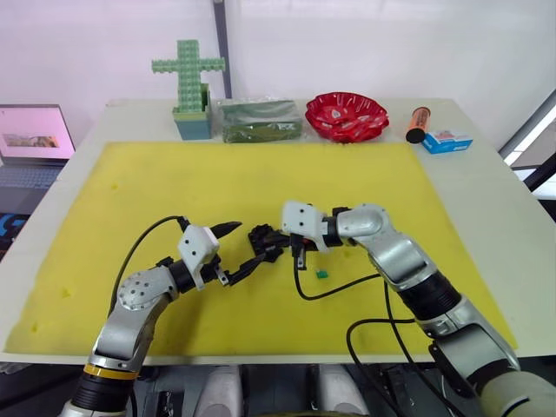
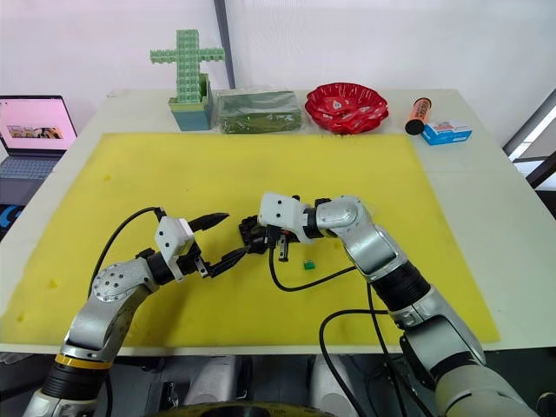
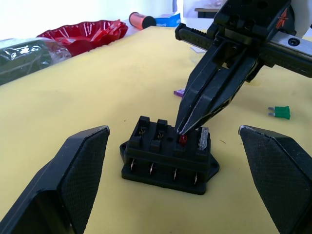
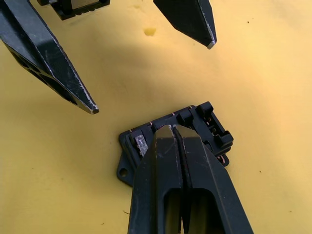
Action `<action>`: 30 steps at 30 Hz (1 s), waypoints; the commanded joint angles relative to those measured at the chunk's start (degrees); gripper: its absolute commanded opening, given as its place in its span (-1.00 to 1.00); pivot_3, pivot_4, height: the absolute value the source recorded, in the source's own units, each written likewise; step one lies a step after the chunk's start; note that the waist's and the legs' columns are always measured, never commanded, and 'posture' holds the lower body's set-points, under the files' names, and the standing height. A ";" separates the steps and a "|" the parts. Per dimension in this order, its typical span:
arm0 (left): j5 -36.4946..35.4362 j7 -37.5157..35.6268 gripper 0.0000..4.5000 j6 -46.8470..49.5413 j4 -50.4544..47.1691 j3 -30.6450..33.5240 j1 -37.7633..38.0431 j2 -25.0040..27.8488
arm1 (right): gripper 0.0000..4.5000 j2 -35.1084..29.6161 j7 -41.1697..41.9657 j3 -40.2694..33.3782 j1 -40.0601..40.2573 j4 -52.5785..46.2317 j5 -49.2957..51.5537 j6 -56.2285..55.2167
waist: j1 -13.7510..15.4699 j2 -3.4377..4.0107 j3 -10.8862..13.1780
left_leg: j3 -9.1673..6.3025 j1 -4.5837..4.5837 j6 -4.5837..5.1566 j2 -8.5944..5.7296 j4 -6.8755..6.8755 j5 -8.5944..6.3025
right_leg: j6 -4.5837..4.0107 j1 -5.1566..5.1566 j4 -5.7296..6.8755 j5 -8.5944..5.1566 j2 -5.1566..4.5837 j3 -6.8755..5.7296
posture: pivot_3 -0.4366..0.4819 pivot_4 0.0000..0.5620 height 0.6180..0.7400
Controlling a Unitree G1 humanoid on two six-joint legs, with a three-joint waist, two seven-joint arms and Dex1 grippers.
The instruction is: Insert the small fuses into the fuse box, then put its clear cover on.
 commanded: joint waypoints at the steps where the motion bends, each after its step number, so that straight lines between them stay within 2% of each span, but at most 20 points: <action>1: -0.71 -0.29 1.00 -0.52 -1.56 0.76 -0.24 0.45 | -0.99 -0.46 1.03 -1.56 1.52 2.42 1.69 3.29 | -0.07 0.03 0.03 | 0.01 -0.02 0.00 0.01 -0.01 0.00 | 0.00 -0.02 -0.01 0.00 -0.01 0.00 | -0.05 -0.47 1.00; 5: -0.91 -0.64 1.00 -0.62 -1.49 1.02 -0.09 0.72 | -0.99 0.16 1.35 -4.26 0.41 0.40 4.65 3.43 | -0.11 0.07 0.06 | 0.01 -0.23 0.00 0.02 -0.03 0.00 | 0.00 -0.20 -0.01 0.00 -0.03 0.01 | -0.05 -0.47 1.00; 9: -1.18 -1.03 1.00 -0.72 -1.37 1.01 -0.23 0.78 | -0.99 1.93 0.99 -7.13 0.37 -3.33 9.52 6.54 | -0.18 0.08 0.09 | 0.01 -0.84 0.01 -0.02 0.05 0.01 | -0.01 -0.58 0.03 0.02 -0.01 0.02 | -0.05 -0.47 1.00; 17: -1.59 -1.76 1.00 -0.53 -1.97 1.66 -0.10 1.28 | -0.99 5.05 -2.11 -12.55 0.48 -8.48 15.66 8.54 | -0.21 0.13 0.21 | 0.04 -0.90 0.02 -0.04 -0.01 0.01 | -0.01 -0.68 0.02 0.02 0.03 0.02 | -0.05 -0.47 1.00; 23: -4.27 -3.68 1.00 1.36 -4.30 3.66 -0.66 3.92 | -0.99 1.95 -4.46 -15.39 1.93 -14.11 16.63 10.80 | -0.09 0.13 0.27 | 0.04 -0.91 0.02 -0.04 -0.04 0.01 | -0.01 -0.71 0.02 0.02 0.04 0.02 | -0.05 -0.47 1.00; 26: -5.86 -4.89 1.00 2.59 -4.76 5.51 -1.25 6.15 | -0.72 -2.17 -5.41 -19.34 4.44 -17.35 17.12 10.99 | -0.06 0.13 0.28 | 0.04 -0.92 0.01 -0.04 -0.01 0.01 | -0.01 -0.69 -0.01 0.02 0.02 0.02 | -0.05 -0.47 1.00; 30: -7.96 -6.88 1.00 4.13 -4.04 7.89 -1.99 9.17 | -0.12 -7.51 -5.59 -23.97 8.83 -21.01 17.85 10.57 | -0.13 0.13 0.35 | 0.07 -0.93 0.01 -0.05 -0.03 0.01 | -0.01 -0.70 -0.04 0.01 0.02 0.02 | -0.05 -0.47 1.00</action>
